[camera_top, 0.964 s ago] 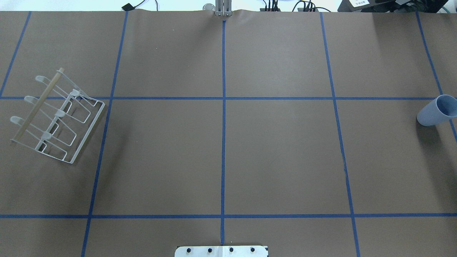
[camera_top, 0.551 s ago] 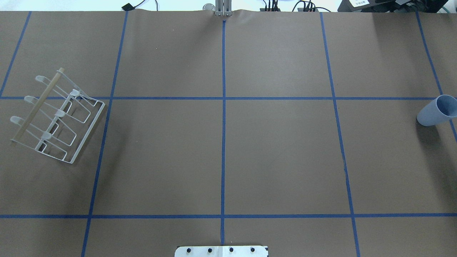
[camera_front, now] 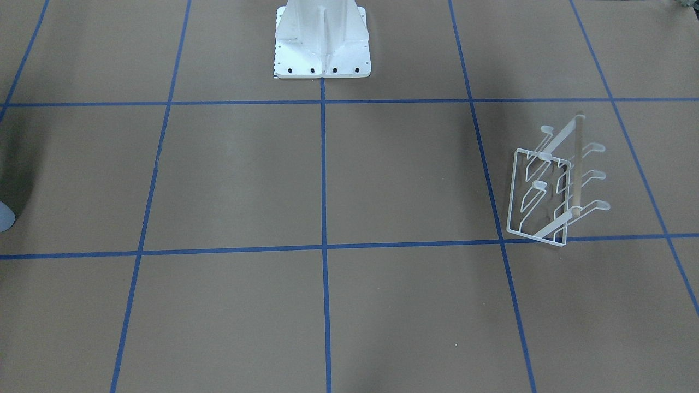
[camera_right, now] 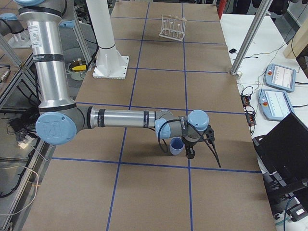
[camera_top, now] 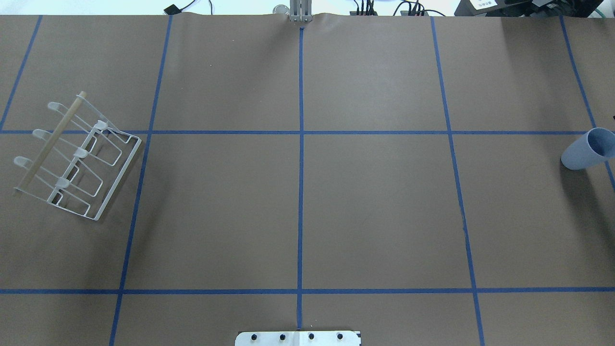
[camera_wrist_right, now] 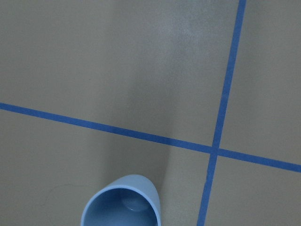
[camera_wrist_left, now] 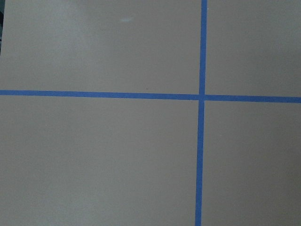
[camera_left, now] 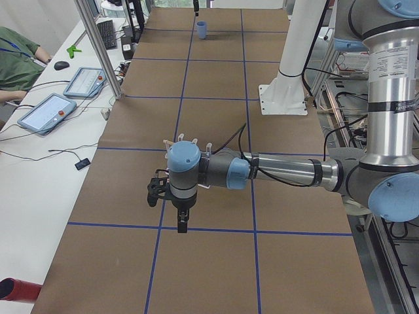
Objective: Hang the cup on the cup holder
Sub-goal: 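Lower the right gripper toward the light blue cup lying on its side, then close the right gripper on the cup's base and lift it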
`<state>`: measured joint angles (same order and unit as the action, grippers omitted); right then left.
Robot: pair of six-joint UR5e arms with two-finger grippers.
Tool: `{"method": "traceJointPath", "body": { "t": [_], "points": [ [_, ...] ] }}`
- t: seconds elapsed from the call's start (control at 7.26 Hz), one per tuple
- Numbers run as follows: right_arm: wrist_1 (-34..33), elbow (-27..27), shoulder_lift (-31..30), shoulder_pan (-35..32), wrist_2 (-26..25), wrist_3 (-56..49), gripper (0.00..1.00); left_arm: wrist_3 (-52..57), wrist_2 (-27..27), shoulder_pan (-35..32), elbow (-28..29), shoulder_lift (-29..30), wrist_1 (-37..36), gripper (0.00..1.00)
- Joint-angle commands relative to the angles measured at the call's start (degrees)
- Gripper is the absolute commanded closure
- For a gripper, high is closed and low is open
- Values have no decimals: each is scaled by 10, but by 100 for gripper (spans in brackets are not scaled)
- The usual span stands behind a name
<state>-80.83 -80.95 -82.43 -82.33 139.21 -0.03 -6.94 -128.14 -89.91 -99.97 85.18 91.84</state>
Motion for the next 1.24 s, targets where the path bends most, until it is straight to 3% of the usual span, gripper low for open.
{"method": "traceJointPath", "body": {
  "t": [0.0,1.1],
  "points": [
    [0,12,3,18,1,5,0,0,0,0,0,2,0,1],
    [-6,12,-9,49,2,3,0,0,-1,0,0,3,0,2]
  ]
}}
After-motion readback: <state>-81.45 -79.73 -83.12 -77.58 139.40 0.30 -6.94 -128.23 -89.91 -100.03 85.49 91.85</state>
